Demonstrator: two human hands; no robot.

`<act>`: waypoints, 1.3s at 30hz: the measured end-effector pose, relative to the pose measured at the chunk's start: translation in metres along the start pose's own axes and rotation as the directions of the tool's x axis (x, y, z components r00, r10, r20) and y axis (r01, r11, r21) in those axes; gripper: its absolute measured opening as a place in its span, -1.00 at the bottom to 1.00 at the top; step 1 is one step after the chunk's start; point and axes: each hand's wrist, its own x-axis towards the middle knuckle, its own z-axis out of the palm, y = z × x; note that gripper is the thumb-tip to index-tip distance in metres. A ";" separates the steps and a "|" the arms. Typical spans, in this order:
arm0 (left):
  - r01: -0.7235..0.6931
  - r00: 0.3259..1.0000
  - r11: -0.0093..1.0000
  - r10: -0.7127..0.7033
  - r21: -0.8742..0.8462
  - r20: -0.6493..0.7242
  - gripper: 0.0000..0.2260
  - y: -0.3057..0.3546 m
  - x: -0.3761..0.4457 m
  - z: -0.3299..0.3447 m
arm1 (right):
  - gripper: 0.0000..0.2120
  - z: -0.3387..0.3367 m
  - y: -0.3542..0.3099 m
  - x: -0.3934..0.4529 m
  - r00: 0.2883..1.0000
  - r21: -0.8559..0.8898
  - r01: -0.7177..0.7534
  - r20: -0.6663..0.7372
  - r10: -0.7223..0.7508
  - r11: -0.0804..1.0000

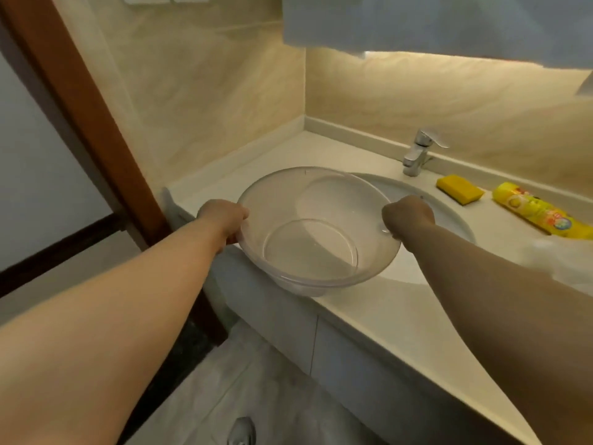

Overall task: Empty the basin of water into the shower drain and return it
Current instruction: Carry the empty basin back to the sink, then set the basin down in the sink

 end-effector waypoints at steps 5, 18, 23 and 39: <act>-0.068 0.975 0.996 0.055 0.050 0.217 -0.76 0.045 0.072 0.052 | -0.90 -0.003 0.005 0.043 0.974 0.003 -0.182 -0.135 0.181 0.983; -0.194 0.856 0.960 0.066 0.201 0.513 -0.81 0.087 0.156 0.182 | -0.80 -0.011 0.058 0.108 0.830 0.234 -0.498 -0.150 0.537 0.835; -0.133 0.875 0.947 -0.026 0.292 0.483 -0.82 0.071 0.183 0.221 | -0.80 -0.001 0.081 0.142 0.816 0.210 -0.558 -0.039 0.577 0.803; -0.123 0.838 0.909 -0.120 0.399 0.532 -0.74 0.051 0.250 0.293 | -0.67 0.040 0.118 0.208 0.767 0.206 -0.626 -0.012 0.641 0.753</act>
